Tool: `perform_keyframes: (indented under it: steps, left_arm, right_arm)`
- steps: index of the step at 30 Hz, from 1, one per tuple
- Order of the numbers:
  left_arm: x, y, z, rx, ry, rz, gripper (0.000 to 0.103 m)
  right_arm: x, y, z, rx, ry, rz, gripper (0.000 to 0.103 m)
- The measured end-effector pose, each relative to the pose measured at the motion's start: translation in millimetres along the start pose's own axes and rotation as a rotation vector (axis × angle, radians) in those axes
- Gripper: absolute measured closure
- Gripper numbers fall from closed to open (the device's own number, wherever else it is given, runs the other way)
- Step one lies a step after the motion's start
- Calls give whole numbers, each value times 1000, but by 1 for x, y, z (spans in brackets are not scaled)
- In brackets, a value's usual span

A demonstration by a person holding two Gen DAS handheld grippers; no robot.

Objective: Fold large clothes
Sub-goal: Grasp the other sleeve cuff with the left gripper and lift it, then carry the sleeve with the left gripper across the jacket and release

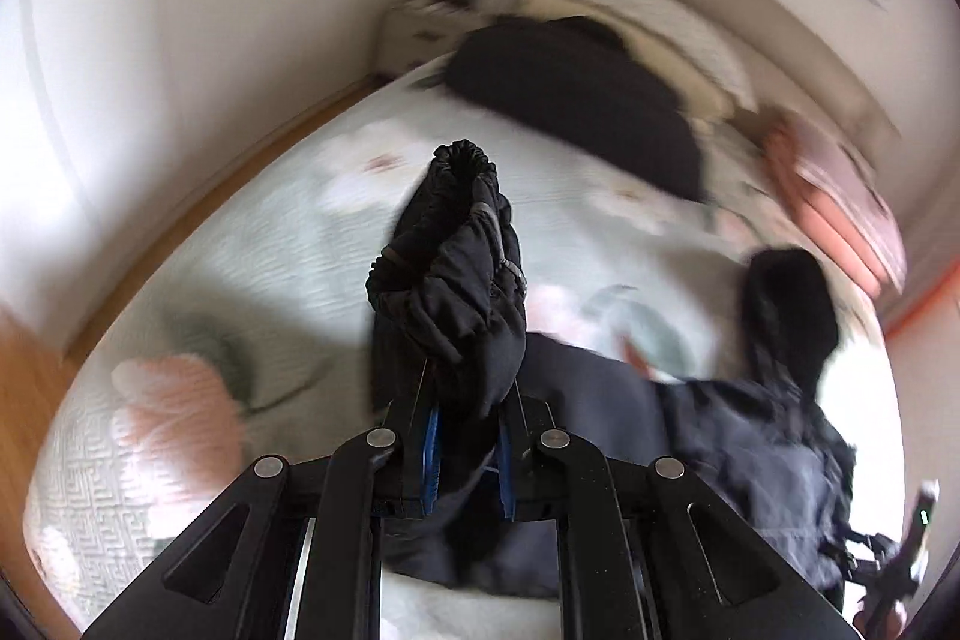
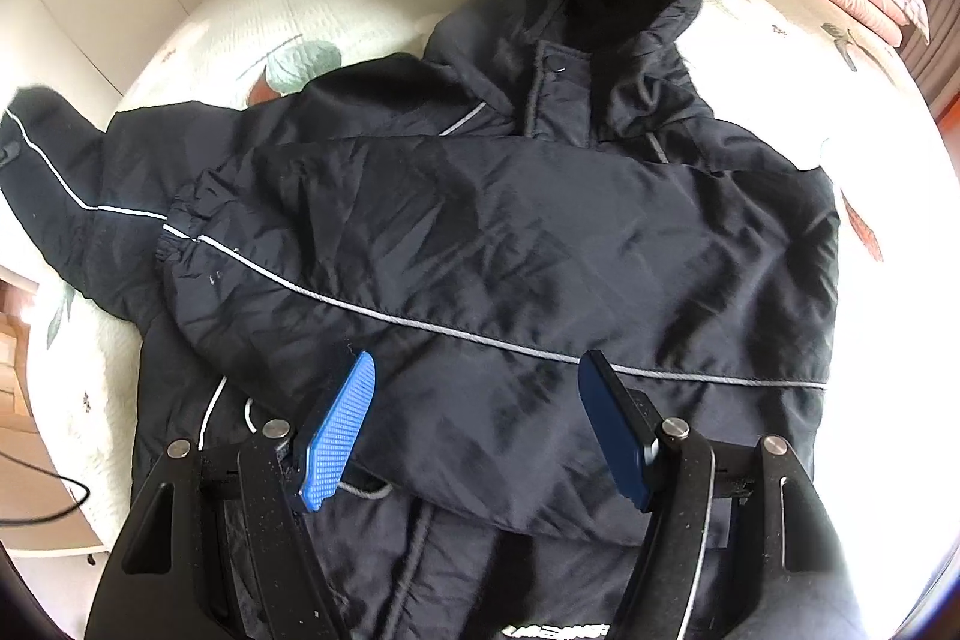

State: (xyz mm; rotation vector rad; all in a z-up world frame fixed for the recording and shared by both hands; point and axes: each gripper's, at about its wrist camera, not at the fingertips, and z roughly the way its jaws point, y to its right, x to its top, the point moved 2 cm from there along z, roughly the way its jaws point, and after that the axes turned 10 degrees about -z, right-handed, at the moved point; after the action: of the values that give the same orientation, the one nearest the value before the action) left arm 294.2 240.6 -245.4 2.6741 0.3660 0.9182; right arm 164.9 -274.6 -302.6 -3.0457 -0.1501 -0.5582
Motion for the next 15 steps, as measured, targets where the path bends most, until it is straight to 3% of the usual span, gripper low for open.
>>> perform_keyframes:
  steps: [8, 12, 15]
  left_arm:
    - [-52, 165, -60, -220, 45, 199, 88]
    - [-91, 255, -71, -385, 4, 277, 88]
    - [-128, 312, -62, -447, -42, 343, 88]
  right_arm:
    - [-34, 56, -50, -12, 41, 20, 30]
    - [-55, 91, -69, -19, 51, 57, 30]
    - [-73, 114, -76, -13, 50, 95, 30]
